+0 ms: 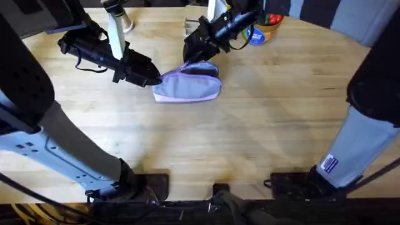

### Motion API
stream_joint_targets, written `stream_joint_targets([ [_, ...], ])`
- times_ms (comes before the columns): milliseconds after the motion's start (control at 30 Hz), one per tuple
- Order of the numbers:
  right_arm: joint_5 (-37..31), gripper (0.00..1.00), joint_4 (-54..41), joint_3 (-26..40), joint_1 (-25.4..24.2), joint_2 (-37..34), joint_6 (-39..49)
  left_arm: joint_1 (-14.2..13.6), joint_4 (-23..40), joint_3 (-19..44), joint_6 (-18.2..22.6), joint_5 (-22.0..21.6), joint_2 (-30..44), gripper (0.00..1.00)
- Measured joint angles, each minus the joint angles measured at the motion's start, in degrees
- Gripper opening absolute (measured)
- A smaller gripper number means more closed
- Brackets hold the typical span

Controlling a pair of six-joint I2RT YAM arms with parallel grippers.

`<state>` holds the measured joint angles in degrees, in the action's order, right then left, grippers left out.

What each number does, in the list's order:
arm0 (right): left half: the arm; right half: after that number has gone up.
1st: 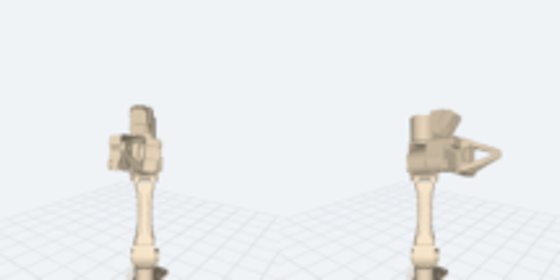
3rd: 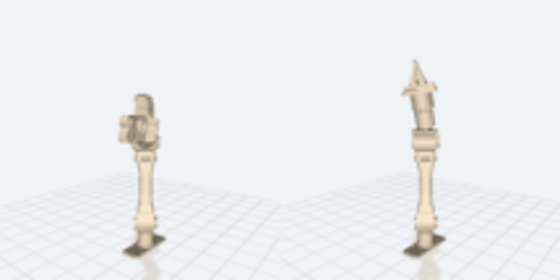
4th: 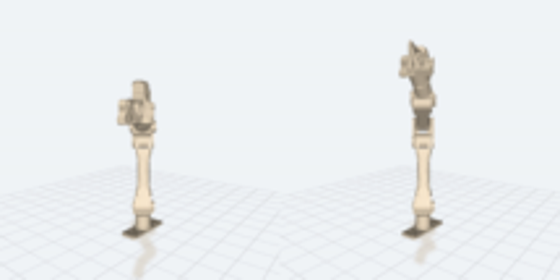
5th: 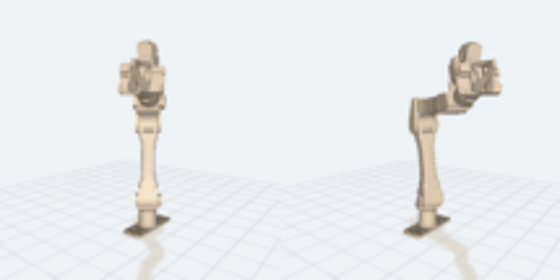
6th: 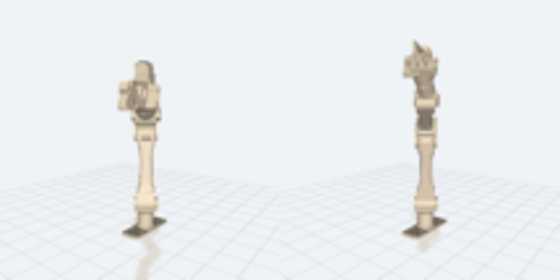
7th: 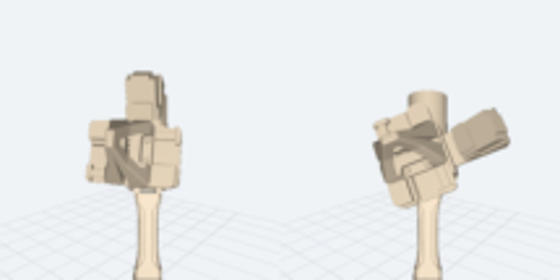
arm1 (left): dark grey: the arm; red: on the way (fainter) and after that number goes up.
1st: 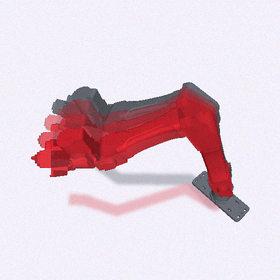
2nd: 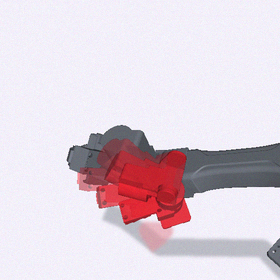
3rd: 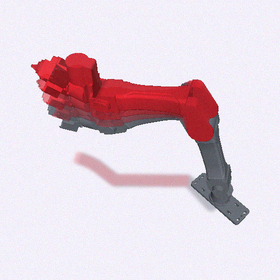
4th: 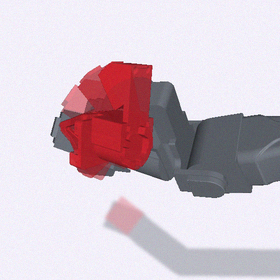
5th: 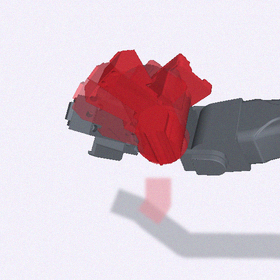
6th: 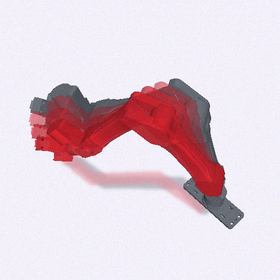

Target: Unzip the bag, pick up the pens from the table one at a time and place them inside, then zip the bag closed.

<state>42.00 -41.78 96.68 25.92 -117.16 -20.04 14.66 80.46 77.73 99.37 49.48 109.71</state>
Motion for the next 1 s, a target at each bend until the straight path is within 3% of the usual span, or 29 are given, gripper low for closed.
stream_joint_targets([
  [500, 0.8, 0.032, -9.6, 0.0, -16.5, 0.0, 5.1, -0.7, 0.0, 0.0, 0.0, 0.5, 0.0, 0.044],
  [633, 0.1, 0.032, -11.5, 0.0, -17.7, 0.0, 6.2, -1.0, -0.4, 0.0, 0.0, 1.2, 0.0, 0.043],
  [1000, -12.6, 0.034, -13.3, -0.8, -16.0, 0.3, 7.3, -1.1, -0.3, 0.0, 0.0, 1.8, 0.0, 0.043],
])
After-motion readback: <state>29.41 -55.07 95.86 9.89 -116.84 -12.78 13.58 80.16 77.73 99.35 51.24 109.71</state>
